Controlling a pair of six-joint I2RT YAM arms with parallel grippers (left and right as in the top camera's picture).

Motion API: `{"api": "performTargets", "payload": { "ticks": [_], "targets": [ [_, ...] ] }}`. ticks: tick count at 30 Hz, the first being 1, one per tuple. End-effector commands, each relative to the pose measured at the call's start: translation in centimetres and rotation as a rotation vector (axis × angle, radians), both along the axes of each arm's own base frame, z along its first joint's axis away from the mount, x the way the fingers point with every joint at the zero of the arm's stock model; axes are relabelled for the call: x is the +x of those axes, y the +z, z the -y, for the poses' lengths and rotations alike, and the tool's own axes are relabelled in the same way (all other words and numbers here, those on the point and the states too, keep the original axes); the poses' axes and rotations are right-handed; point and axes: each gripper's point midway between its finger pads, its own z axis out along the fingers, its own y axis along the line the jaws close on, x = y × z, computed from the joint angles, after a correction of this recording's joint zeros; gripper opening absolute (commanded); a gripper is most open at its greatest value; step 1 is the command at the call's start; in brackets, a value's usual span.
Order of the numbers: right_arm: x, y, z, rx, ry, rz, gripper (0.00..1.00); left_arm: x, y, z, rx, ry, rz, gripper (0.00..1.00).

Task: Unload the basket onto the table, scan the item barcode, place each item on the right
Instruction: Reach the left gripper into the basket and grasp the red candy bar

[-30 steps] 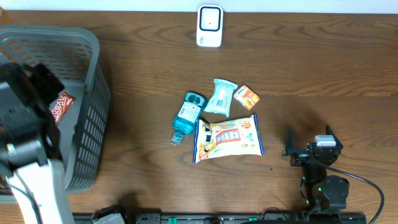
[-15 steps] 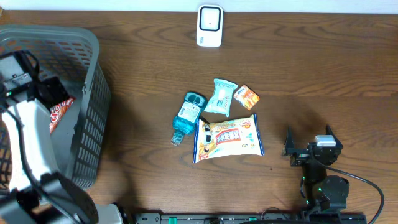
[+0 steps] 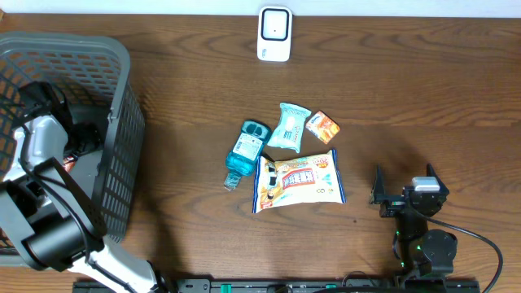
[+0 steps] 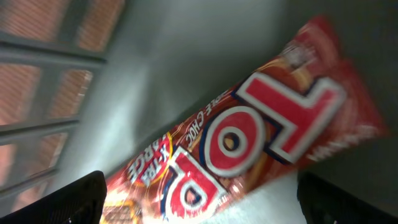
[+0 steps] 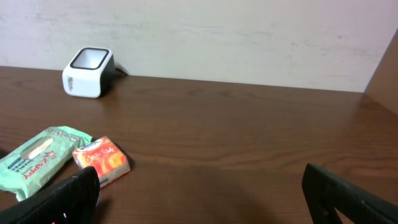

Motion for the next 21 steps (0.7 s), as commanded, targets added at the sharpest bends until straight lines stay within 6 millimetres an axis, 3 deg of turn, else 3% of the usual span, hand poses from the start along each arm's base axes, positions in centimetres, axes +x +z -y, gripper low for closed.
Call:
{"api": "performTargets", "payload": {
  "ticks": [1, 7, 10, 13, 15, 21],
  "targets": [
    [0.0, -0.1, -0.3, -0.008, 0.013, -0.003, 0.99, -0.5, -1.5, -0.2, -0.017, -0.006, -0.034, 0.98],
    [0.0, -0.1, -0.3, -0.008, 0.013, -0.003, 0.99, -0.9, -3.7, 0.4, -0.067, 0.003, -0.071, 0.99],
    [0.0, -0.1, -0.3, -0.008, 0.013, -0.003, 0.99, -1.2, -4.8, 1.7, -0.136, -0.007, -0.087, 0.77],
    [0.0, -0.1, -0.3, -0.008, 0.013, -0.003, 0.99, -1.6, -5.3, 2.7, -0.189, -0.007, -0.101, 0.28],
    [0.0, -0.1, -0.3, -0.008, 0.013, -0.003, 0.99, -2.0, -5.3, 2.9, -0.201, 0.033, -0.107, 0.08],
    [0.0, -0.1, -0.3, -0.008, 0.013, -0.003, 0.99, -2.8, -4.8, 4.3, -0.269, 0.075, -0.116, 0.08]
  ]
}}
